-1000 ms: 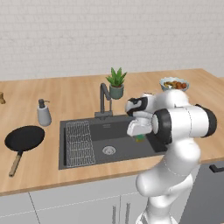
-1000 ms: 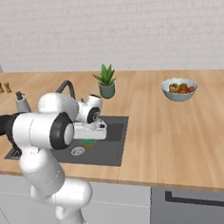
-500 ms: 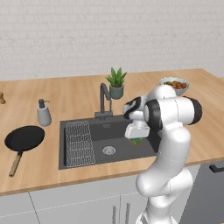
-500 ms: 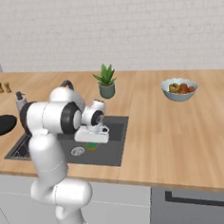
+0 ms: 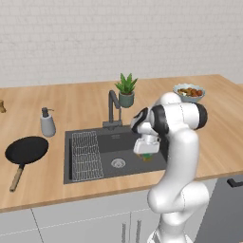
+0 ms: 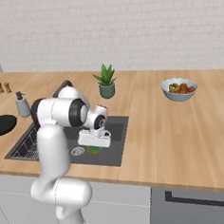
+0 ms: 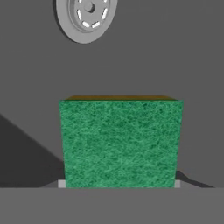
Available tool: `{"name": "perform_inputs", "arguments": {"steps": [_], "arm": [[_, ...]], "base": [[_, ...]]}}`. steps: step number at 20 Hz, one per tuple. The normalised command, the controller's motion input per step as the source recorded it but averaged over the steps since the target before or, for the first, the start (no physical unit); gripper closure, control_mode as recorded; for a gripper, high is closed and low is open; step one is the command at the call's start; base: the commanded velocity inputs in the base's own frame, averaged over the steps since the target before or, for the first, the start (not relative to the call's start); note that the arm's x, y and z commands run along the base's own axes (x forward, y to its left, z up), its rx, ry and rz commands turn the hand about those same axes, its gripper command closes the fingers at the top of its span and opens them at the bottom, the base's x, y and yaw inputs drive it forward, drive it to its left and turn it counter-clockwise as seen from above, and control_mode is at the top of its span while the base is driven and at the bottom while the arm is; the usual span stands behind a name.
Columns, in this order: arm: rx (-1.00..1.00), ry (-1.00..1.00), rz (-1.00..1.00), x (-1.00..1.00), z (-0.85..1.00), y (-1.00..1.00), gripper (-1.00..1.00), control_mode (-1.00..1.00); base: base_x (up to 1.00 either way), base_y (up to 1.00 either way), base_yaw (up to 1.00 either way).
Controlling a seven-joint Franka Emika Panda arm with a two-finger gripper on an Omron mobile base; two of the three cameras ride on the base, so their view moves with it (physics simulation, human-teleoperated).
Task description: Pick the pan and sponge and place them into the sink. Then turn on the water.
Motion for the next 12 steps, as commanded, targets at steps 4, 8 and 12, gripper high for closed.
{"name": "perform_inputs", "arguments": {"steps": [4, 8, 12], "arm": [[-0.02, 0.03, 0.00, 0.19, -0.40, 0.00, 1.00, -1.00], [-0.02, 0.02, 0.00, 0.19, -0.41, 0.00, 1.00, -1.00], [-0.01, 0.02, 0.00, 0.21, -0.42, 0.00, 1.00, -1.00]], "base": [[0.00, 0.00, 0.00], [0.00, 0.00, 0.00], [0.00, 0.00, 0.00]]}}
